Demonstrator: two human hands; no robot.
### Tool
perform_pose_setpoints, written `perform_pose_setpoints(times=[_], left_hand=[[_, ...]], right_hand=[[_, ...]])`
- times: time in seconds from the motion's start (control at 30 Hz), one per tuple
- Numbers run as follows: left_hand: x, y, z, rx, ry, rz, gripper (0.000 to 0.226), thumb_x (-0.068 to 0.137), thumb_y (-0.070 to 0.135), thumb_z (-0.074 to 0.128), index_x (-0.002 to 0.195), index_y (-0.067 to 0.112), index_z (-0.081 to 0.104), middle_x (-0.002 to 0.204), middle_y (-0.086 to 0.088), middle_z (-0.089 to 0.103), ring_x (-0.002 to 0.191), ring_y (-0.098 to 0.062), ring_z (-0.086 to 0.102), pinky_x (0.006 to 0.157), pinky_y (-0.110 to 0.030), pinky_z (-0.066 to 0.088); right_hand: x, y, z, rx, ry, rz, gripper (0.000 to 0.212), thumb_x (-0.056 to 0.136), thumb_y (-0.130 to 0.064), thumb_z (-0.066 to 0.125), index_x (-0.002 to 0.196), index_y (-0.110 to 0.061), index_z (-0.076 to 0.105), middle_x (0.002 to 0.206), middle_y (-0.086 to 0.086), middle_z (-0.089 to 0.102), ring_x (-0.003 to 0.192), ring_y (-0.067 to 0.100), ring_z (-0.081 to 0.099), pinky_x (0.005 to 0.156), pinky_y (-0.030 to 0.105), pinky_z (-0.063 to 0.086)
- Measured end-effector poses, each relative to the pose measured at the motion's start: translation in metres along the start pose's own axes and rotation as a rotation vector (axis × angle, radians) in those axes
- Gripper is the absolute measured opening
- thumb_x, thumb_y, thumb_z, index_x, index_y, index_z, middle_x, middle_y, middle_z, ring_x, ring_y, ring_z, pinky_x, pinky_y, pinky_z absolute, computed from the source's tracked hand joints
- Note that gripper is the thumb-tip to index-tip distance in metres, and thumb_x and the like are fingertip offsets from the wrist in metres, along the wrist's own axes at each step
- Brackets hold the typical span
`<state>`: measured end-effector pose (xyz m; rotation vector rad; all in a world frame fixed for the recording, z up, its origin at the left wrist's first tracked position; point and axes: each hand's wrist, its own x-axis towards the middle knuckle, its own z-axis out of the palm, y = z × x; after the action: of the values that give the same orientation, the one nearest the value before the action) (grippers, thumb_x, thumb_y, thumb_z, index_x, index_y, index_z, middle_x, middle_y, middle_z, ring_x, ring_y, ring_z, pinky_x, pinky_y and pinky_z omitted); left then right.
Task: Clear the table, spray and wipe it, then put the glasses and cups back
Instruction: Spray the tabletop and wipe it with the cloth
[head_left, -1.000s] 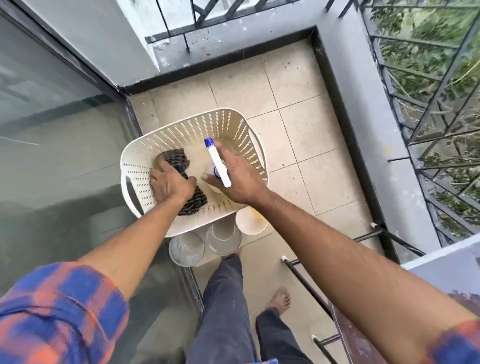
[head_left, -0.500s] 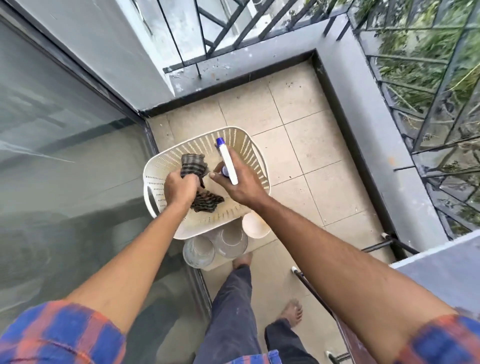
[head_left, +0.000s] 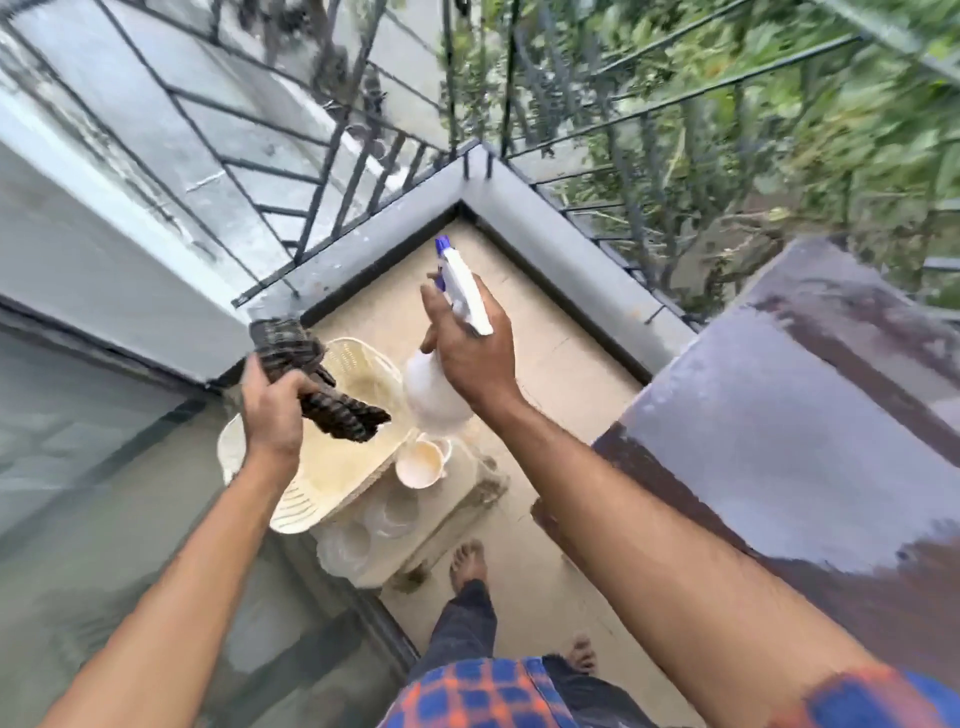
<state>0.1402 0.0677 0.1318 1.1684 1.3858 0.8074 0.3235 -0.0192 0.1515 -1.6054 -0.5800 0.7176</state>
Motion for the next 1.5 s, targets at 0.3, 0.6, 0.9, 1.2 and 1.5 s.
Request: perform_pose_setpoints(times=[0.3,0.6,0.9,1.2,1.5], left_hand=[[-0.132,0.041,0.177,0.116,-0.498,0.123,0.029,0.055,0.017,0.060,0.084,0.018,0.062,0.072,-0.001,0.062,0.065,-0.018,0.055,0.061,-0.027,0.047],[-0.243,0.026,0.282,0.189,-0.760,0.043,0.011,0.054,0.016,0.057,0.063,0.012,0.059,0.049,0.005,0.054,0.049,-0.015,0.048,0.052,-0.025,0.039],[-0.229,0.024,0.328,0.220,-0.854,-0.041,0.018,0.060,0.014,0.062,0.078,0.013,0.058,0.055,0.002,0.054,0.049,-0.015,0.048,0.052,-0.023,0.043],[-0.161,0.031,0.374,0.217,-0.814,-0.073,0.030,0.072,0.014,0.081,0.099,0.013,0.066,0.067,0.007,0.063,0.056,-0.007,0.057,0.062,-0.025,0.047],[-0.144,0.030,0.402,0.219,-0.778,-0.098,0.029,0.081,0.007,0.077,0.106,0.008,0.063,0.072,0.004,0.063,0.048,0.002,0.057,0.050,-0.015,0.045]], right_hand=[[-0.098,-0.008,-0.267,0.055,0.604,0.122,0.024,0.105,-0.032,0.065,0.096,-0.012,0.075,0.069,-0.005,0.062,0.055,0.008,0.057,0.058,0.031,0.050],[-0.185,0.035,-0.414,0.113,0.684,0.372,0.036,0.107,-0.036,0.059,0.119,-0.007,0.076,0.079,0.000,0.068,0.064,0.007,0.061,0.059,0.025,0.047],[-0.126,0.042,-0.424,0.193,0.638,0.504,0.034,0.101,-0.043,0.064,0.086,-0.012,0.067,0.077,0.003,0.065,0.073,0.025,0.067,0.065,0.031,0.057],[-0.011,0.031,-0.408,-0.087,0.744,0.640,0.039,0.080,-0.045,0.063,0.093,-0.012,0.077,0.079,0.010,0.080,0.056,0.026,0.077,0.070,0.039,0.068],[0.031,0.028,-0.407,0.065,0.699,0.642,0.029,0.087,-0.020,0.069,0.105,0.001,0.078,0.066,0.005,0.069,0.046,0.016,0.057,0.044,0.024,0.050]])
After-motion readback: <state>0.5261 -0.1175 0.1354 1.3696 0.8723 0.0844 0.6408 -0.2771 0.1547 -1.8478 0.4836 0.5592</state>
